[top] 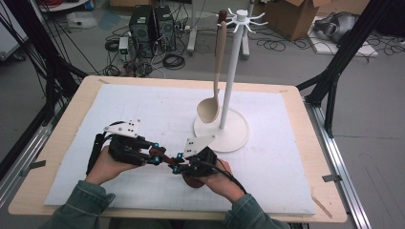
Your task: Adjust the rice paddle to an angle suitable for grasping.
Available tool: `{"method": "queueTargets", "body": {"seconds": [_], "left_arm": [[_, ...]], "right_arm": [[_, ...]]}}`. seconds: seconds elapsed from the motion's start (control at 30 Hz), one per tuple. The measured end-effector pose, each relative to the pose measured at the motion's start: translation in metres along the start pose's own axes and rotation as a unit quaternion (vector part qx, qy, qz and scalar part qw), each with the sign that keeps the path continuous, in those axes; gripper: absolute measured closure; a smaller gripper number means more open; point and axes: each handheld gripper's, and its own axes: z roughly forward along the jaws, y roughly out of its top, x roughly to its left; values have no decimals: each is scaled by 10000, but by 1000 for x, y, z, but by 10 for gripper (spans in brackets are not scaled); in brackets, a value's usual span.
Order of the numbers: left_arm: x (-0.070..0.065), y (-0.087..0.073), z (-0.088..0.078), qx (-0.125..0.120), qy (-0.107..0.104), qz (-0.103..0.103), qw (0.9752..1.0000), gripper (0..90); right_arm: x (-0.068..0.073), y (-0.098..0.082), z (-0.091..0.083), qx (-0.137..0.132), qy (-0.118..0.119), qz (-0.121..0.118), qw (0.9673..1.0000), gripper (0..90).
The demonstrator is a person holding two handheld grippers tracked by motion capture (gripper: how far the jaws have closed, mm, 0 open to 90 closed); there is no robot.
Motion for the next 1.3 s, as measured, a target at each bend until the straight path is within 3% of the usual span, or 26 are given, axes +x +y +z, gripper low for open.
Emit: {"method": "queueTargets", "body": {"seconds": [0.3,0.43,0.5,0.67,0.77,0.93,1.03,1.1,1.23,1.3], "left_arm": [[-5,5,2,134,-97,266,9995,723],[-4,5,2,72,-40,216,9997,717],[-4,6,2,50,69,180,9998,690],[-2,6,1,-6,78,143,9999,661],[-4,7,1,-37,-18,149,9999,715],[-6,10,2,-44,-231,259,9994,753],[-7,12,2,-8,-255,315,9992,758],[-8,13,2,-13,-268,319,9991,760],[-8,13,2,-45,-233,339,9991,759],[-8,13,1,-67,-129,340,9993,697]], "right_arm": [[-6,1,-6,7,444,69,9990,744],[-3,2,-7,24,356,-51,9993,767],[-2,2,-6,-21,224,-15,9997,768],[1,4,-7,-194,31,36,9998,768],[2,4,-6,-197,45,56,9998,767],[-1,5,-9,-197,331,45,9992,756],[-3,5,-9,-138,474,11,9988,755],[-2,4,-7,-25,476,-22,9989,759],[-2,4,-7,-42,435,-69,9990,775],[-2,3,-8,-90,417,-20,9991,777]]}}
